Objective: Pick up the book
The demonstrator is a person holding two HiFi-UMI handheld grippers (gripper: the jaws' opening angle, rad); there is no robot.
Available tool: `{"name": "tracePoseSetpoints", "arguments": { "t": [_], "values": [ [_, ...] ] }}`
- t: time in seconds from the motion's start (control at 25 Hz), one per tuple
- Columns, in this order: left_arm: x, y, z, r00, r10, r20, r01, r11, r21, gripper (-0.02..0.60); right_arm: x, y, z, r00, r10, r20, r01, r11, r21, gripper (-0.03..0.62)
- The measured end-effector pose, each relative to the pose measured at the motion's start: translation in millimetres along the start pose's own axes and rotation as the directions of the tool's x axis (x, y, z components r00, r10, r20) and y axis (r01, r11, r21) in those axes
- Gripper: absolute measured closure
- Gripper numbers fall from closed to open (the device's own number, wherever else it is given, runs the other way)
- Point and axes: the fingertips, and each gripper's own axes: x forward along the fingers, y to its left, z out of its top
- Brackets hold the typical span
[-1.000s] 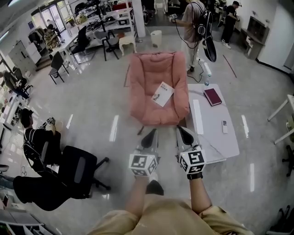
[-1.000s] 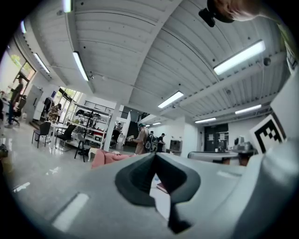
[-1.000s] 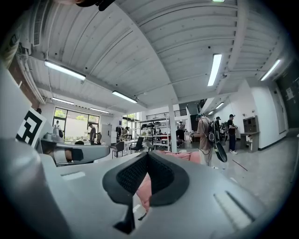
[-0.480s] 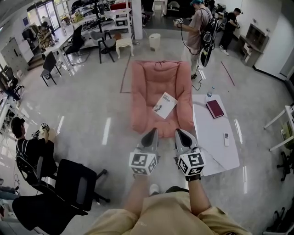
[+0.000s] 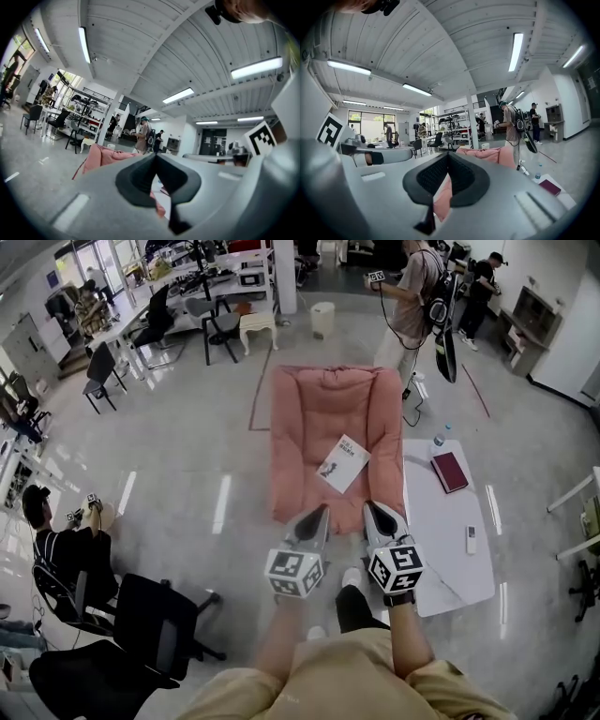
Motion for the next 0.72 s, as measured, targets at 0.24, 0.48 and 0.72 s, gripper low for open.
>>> {"name": "tracePoseSetpoints", "arguments": {
  "t": [0.24,0.48,0.72],
  "values": [
    [97.0,36.4,15.9,0.999,0.003,-0.034,-0.002,0.999,0.04,0.581,85.5,-55.4,25.0,0.991,0.132,-0.008,-0.132,0.991,-0.008,0.589],
    [197.4,45.9,35.0,0.999,-0.006,-0.034,0.008,0.997,0.072,0.581,140.2,-127.8,65.9,0.979,0.196,0.051,-0.196,0.981,-0.004,0.589],
    [262.2,58.2,-5.5,0.994,0.037,-0.105,-0.034,0.999,0.031,0.581,163.2,-205.0,46.2,0.982,0.182,0.042,-0.185,0.981,0.065,0.589]
  ]
}}
